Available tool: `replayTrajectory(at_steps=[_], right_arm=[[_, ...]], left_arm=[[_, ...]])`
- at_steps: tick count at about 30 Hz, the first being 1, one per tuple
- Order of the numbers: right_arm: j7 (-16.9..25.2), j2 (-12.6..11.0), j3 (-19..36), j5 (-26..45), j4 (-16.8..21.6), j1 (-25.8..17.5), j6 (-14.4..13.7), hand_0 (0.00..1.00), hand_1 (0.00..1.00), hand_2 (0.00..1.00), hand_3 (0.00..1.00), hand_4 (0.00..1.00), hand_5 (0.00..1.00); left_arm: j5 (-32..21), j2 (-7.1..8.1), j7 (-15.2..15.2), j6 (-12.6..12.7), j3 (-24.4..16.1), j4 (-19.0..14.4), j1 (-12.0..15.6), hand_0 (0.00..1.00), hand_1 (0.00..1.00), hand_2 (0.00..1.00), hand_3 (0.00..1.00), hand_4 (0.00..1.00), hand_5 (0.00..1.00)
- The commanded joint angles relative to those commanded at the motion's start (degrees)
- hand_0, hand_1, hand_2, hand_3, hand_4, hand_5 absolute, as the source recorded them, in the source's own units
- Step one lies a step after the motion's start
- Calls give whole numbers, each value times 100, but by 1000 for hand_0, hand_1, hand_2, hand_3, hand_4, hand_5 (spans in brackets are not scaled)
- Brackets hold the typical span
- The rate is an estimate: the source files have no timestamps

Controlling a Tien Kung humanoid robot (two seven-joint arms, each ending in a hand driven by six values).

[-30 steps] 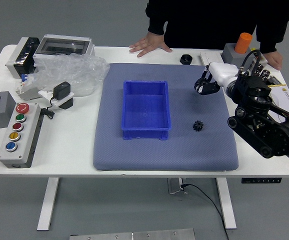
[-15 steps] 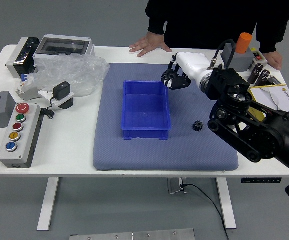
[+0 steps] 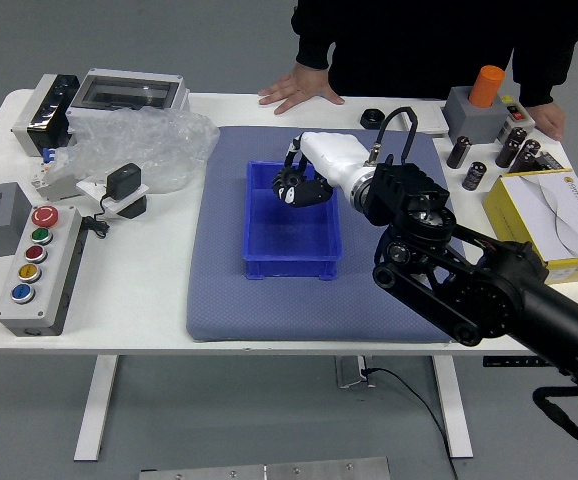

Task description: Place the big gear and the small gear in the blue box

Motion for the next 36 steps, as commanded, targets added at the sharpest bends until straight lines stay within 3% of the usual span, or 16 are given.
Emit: replayTrajectory(at_steps=[4,5,10,11,22,36], right_arm=[[-38,35,26,176,-44,-6,155,615,468,515,523,584,215],[-44,36,36,205,-51,-3,187,605,550,658,734,769,395],[-60,25,95,299,-66,23,314,605,550,658,734,769,395],[-64,20,107,311,-66,30,331,628,595,701,811,820,430],[-103,-86,176,340,-20,55,416,645,603,711,833,844,453],[-160,-1100,311,492,204,-290,548,646,603,701,812,840,426]], left_arm=[[10,-1,1,-1,-7,0,-4,844,808,819,855,705,276],[15,-2,1,-2,-10,0,-7,844,808,819,854,706,277],[24,-7,1,-3,-21,0,-10,844,808,819,854,706,277],[24,-7,1,-3,-21,0,-9,844,808,818,854,707,276],[15,-14,0,-2,-26,0,-11,844,808,818,853,710,277],[-34,5,-4,10,-26,0,-40,843,807,817,852,715,275]])
